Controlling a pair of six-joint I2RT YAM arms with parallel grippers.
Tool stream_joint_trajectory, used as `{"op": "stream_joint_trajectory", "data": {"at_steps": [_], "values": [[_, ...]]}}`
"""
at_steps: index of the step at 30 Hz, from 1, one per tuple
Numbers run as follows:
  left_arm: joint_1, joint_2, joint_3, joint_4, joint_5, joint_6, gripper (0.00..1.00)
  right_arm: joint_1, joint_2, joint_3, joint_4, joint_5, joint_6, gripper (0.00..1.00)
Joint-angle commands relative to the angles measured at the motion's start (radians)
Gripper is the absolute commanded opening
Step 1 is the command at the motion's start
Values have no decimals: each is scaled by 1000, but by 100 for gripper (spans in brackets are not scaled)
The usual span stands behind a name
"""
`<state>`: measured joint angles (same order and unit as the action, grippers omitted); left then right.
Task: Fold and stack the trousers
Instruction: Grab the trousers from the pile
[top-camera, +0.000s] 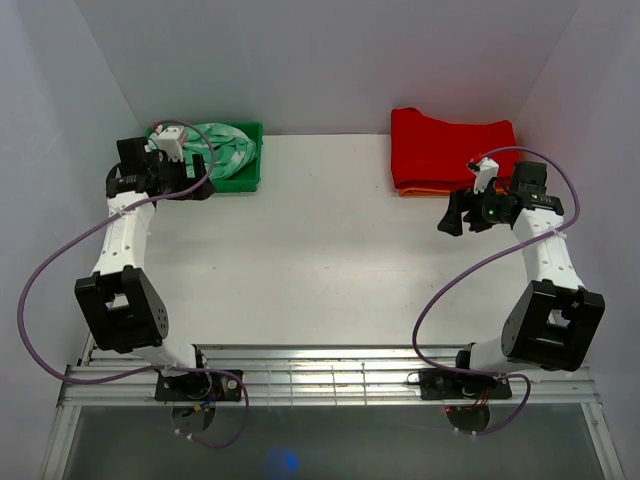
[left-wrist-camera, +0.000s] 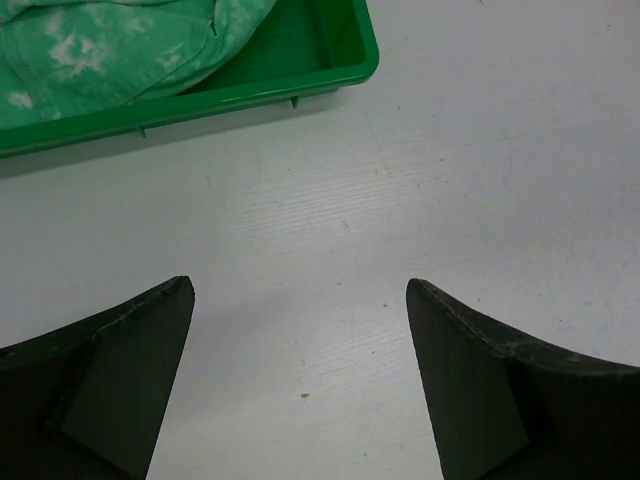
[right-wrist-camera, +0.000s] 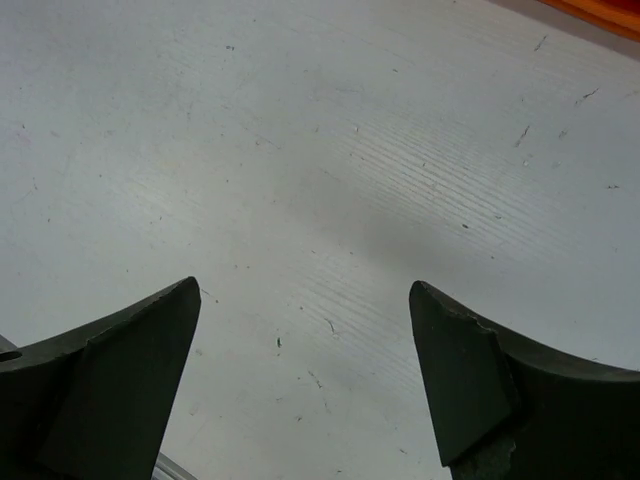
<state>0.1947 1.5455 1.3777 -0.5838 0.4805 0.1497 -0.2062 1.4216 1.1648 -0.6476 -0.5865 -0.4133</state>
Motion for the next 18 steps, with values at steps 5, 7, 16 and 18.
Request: {"op": "stream_joint_trajectory", "data": {"at_steps": [5,7,16,18], "values": [[-31,158,242,12,-172,34,98,4,39,42,29,-24,33,90],[-35,272,380,3,-169,25,98,5,60,52,26,-19,34,90],[-166,686,777,-4,-250,85,98,7,109,59,31,16,39,90],[-178,738,820,15,-234,83,98,7,120,59,31,19,42,90]]}}
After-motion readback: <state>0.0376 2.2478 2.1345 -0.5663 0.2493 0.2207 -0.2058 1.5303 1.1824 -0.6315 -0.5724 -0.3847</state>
